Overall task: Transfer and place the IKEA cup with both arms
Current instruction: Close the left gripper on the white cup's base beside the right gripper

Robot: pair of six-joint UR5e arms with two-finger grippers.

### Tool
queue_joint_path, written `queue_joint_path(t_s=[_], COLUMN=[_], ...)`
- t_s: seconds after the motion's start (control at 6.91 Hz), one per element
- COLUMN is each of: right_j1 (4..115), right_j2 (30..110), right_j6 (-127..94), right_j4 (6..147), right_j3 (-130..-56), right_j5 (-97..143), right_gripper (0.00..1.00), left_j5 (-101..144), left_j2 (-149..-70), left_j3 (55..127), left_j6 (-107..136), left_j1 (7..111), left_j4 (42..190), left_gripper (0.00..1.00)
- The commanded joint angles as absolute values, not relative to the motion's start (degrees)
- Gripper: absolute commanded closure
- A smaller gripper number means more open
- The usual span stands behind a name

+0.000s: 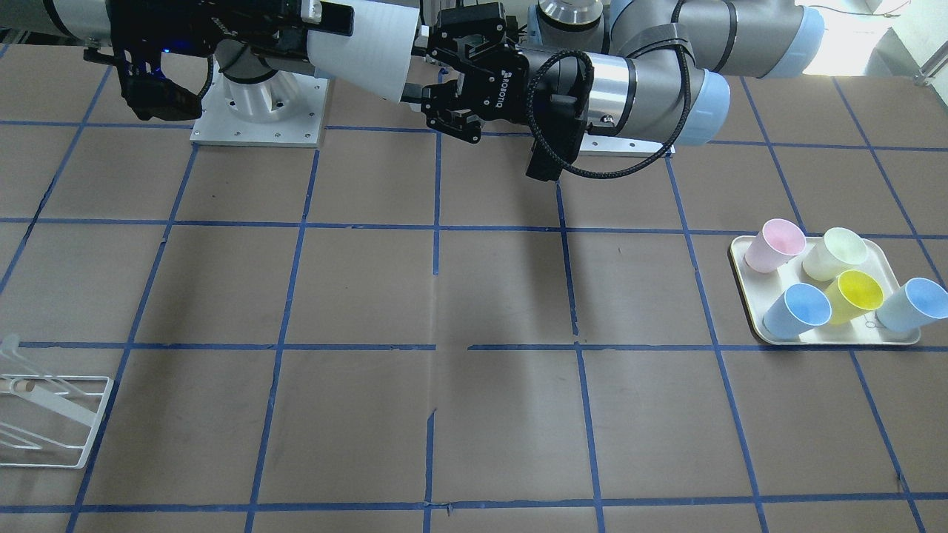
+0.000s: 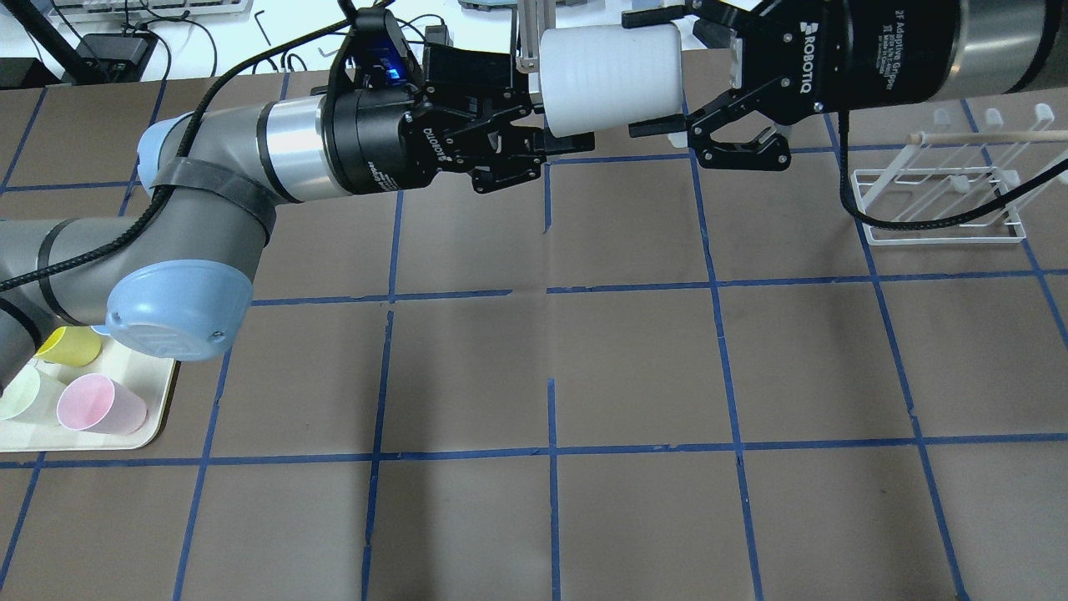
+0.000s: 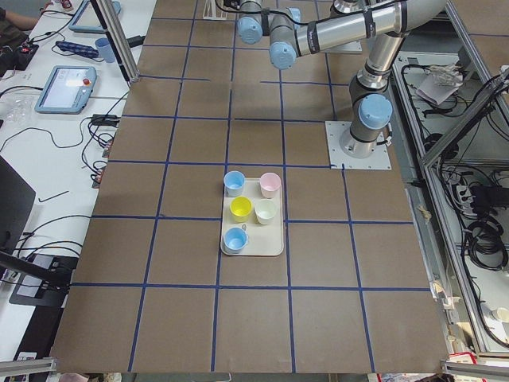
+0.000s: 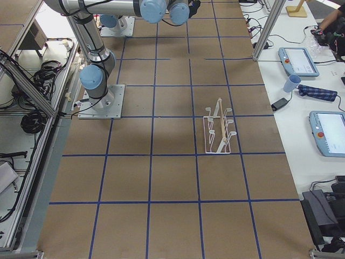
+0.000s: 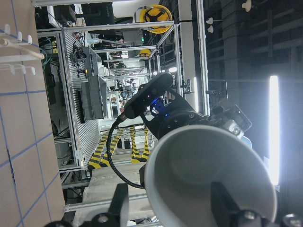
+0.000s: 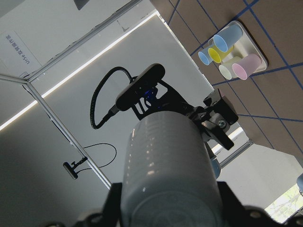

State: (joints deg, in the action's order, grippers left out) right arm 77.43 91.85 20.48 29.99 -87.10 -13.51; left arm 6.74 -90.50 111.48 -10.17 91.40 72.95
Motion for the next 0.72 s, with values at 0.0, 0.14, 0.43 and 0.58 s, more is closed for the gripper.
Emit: queue_joint_path(t_s=[0.0,0.14,0.43,0.58], right_j1=[77.43,77.43,77.43,77.43], right_j2=[91.85,91.85,91.85,91.93], right_j6=[20.48,20.57,20.57,20.74], right_j4=[30.23,30.23,30.76,30.67], right_j3=[-87.1,-87.1,-87.01,-86.92], right_j5=[-13.45,-13.53,-13.27,-13.36], right_gripper=[0.49,0.48,0.07,0.0], left_j5=[6.68,6.59,6.59,6.59], left_j2=[-90.35,-90.0,-89.74,-89.65], left_j3=[111.45,111.45,111.36,111.44], left_j6=[-10.28,-10.28,-10.28,-10.28], left_j1=[91.41,91.41,91.41,91.41], left_j4=[72.6,72.51,72.42,72.42], left_gripper=[0.92,1.0,1.0,1.0])
